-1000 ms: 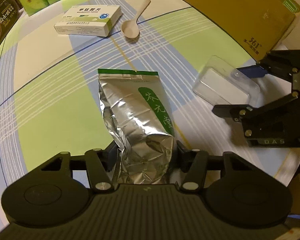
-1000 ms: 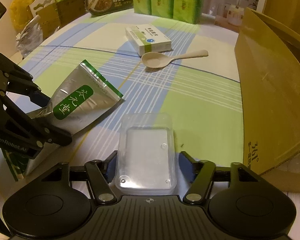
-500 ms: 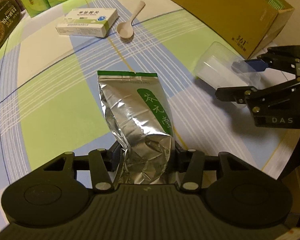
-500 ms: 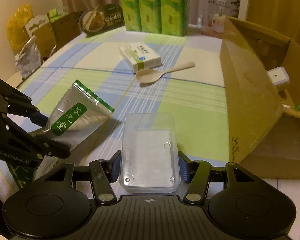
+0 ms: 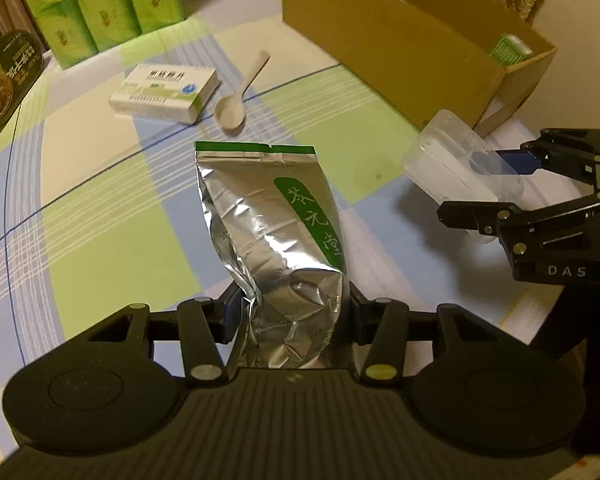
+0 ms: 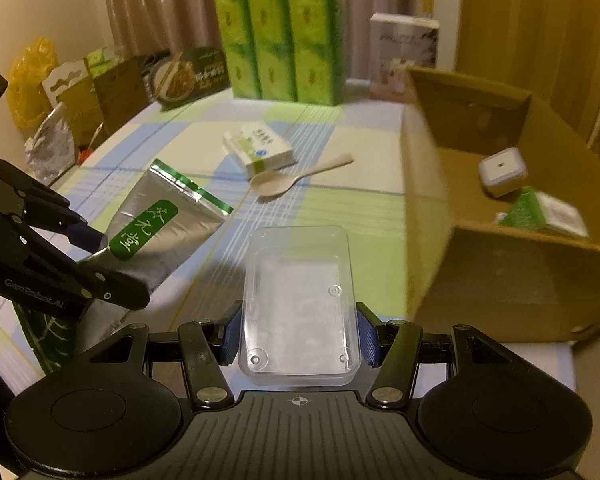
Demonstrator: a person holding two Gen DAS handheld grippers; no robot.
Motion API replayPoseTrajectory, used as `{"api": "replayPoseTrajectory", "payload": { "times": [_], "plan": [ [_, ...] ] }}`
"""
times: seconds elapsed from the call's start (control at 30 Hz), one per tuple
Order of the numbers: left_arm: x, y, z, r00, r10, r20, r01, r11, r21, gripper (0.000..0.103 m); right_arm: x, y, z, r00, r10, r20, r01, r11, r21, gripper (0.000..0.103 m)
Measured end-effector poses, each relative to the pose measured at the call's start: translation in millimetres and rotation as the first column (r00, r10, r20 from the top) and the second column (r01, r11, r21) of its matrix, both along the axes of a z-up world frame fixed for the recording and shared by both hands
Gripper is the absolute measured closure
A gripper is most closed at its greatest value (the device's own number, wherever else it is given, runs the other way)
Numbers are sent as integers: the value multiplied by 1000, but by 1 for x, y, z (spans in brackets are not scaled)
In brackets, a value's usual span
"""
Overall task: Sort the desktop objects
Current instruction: 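Carry the foil bag and clear container with both tools over the cardboard box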
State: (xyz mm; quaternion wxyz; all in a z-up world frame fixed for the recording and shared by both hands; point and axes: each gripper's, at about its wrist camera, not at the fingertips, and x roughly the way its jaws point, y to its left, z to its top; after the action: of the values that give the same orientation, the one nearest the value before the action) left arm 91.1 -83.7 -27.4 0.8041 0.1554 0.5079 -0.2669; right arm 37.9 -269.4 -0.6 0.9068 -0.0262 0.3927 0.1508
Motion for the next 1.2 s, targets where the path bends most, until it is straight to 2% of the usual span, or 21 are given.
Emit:
{"api": "replayPoseTrajectory", "payload": {
  "times": [0.3, 0.53, 0.83, 1.2],
  "plan": [
    [-11, -34, 17, 998, -55, 17, 55, 997, -52, 57, -20, -43, 32, 992, -95, 81, 96, 995, -8, 50],
    [-12, -65, 41, 993, -110, 50, 114, 990, -86, 58, -11, -76, 59, 980, -142, 143, 146, 989, -20, 50],
    [5, -111, 75, 979, -168, 112, 179, 978, -104, 57, 24, -106, 57, 977, -164, 139, 170, 985, -34, 50],
    [26, -143, 88, 973, -189, 132, 204, 973, -108, 58, 50, -113, 44, 980, -150, 133, 157, 987, -41, 50]
  ]
}}
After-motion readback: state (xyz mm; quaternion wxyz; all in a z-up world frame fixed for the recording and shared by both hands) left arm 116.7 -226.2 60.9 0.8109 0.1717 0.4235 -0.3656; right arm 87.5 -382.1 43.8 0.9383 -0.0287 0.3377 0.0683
